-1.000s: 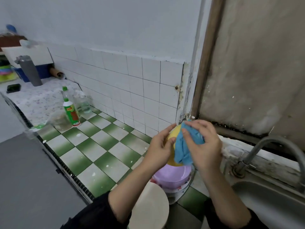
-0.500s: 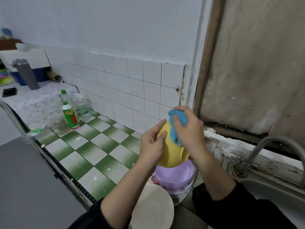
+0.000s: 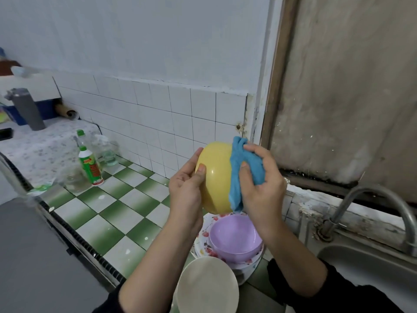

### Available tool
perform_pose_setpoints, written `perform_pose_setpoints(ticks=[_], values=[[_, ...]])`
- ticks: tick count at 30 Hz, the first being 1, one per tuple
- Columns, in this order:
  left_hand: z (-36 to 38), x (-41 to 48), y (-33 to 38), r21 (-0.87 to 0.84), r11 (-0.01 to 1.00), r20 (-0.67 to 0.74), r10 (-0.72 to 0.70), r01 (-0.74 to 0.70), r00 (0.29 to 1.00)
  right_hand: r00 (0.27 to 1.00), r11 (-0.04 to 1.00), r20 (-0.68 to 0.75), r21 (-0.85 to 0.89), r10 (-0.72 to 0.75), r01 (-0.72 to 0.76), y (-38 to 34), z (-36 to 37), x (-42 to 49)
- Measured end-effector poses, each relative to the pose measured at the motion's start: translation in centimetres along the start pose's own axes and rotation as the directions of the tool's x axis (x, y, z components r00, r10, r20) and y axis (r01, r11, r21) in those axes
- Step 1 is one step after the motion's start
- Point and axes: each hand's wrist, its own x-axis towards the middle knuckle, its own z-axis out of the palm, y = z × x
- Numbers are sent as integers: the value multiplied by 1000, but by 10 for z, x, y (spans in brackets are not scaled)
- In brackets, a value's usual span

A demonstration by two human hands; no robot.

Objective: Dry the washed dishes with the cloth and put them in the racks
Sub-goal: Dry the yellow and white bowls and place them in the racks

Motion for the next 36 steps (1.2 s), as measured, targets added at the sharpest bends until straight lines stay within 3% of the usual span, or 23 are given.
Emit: perform_pose_setpoints(ticks=[2,4,6,10,13,15,18,20,23,24,26,28,29,31,36], values=[[2,0,5,-83,996,-36,-38,35,999,998,998,-25,48,-50,52,-11,5,-4],[-1,3,12,-169,984,-64,-73,62,995,972,972,45,-10,-232,233,-11,7,-20],[-8,6,18,-163,986,-74,-51,38,996,954,957,108,-55,-279,286,-4,0,-29],[-6,-5,21,-14,996,-53,86,-87,995,992,991,1,-47,124,-123,-13,-6,-14],[5,-23,23,19,979,-41,203,-202,978,975,981,-126,86,184,-174,-24,4,-18],[8,-34,25,49,961,-32,274,-272,961,971,981,-210,182,112,-74,-29,9,-34],[9,-45,25,74,949,-42,310,-306,950,976,985,-195,120,-98,123,-24,10,-57],[10,-45,23,9,972,-118,236,-237,965,962,970,-126,12,-241,244,-19,11,-65],[8,-35,27,-246,969,-186,-13,-34,982,921,920,-19,-53,-390,389,-3,15,-78],[4,-30,29,-317,948,-160,-71,17,985,936,936,-28,-21,-351,350,0,15,-80],[-4,-23,32,-373,924,-87,-120,80,989,986,985,-142,140,-84,104,-7,14,-72],[-9,-23,30,-373,921,-42,-137,112,990,942,925,-250,357,224,-126,-20,10,-51],[-10,-25,27,-380,917,-29,-143,122,989,909,886,-281,433,309,-167,-24,8,-40],[-9,-28,24,-425,895,-4,-146,131,989,893,868,-310,471,326,-154,-29,5,-26],[-11,-25,27,-450,893,-38,-55,32,998,971,940,-209,338,115,-39,-34,16,-61]])
